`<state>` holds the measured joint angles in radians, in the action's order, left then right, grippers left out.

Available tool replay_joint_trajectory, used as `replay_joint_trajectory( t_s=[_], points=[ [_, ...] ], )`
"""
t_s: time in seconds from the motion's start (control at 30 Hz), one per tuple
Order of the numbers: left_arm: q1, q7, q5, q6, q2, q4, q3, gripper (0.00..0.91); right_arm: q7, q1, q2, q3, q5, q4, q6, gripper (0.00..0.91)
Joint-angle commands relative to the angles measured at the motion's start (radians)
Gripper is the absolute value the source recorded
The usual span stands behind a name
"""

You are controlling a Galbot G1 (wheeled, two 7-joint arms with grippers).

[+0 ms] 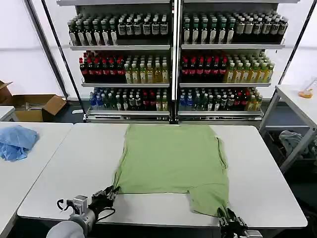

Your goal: Fold and organize the clothes.

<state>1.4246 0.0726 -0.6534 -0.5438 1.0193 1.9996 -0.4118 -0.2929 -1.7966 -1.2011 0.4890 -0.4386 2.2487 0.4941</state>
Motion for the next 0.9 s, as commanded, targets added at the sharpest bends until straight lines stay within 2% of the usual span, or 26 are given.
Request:
replay_joint_trajectory(
  t_s=[0.03, 0.17, 0.53, 0.73, 0.9],
  points=[
    [0.046, -0.029, -0.08, 0.043, 0.006, 0.093, -0.037, 0.03, 0.022, -0.029, 0.004, 0.027, 0.0, 0.054, -0.06, 0.0],
    [0.073, -0.032, -0.094, 0.06, 0.01, 0.147, -0.063, 0.03, 0.028, -0.066, 0.017, 0.075, 0.022, 0.113, -0.112, 0.0],
    [0.116, -0.028, -0.16, 0.078, -0.011, 0.262, -0.164, 0.03, 0.035, -0.131, 0.054, 0.211, -0.027, 0.238, -0.154, 0.0],
    [0.034, -0.029, -0.196, 0.103, -0.049, 0.183, -0.158, 0.03, 0.032, -0.005, 0.103, 0.232, -0.064, 0.178, -0.157, 0.0],
    [-0.072, -0.034, -0.198, 0.132, -0.062, 0.095, -0.11, 0.03, 0.029, 0.193, 0.173, 0.15, -0.075, 0.07, -0.165, 0.0]
  ],
)
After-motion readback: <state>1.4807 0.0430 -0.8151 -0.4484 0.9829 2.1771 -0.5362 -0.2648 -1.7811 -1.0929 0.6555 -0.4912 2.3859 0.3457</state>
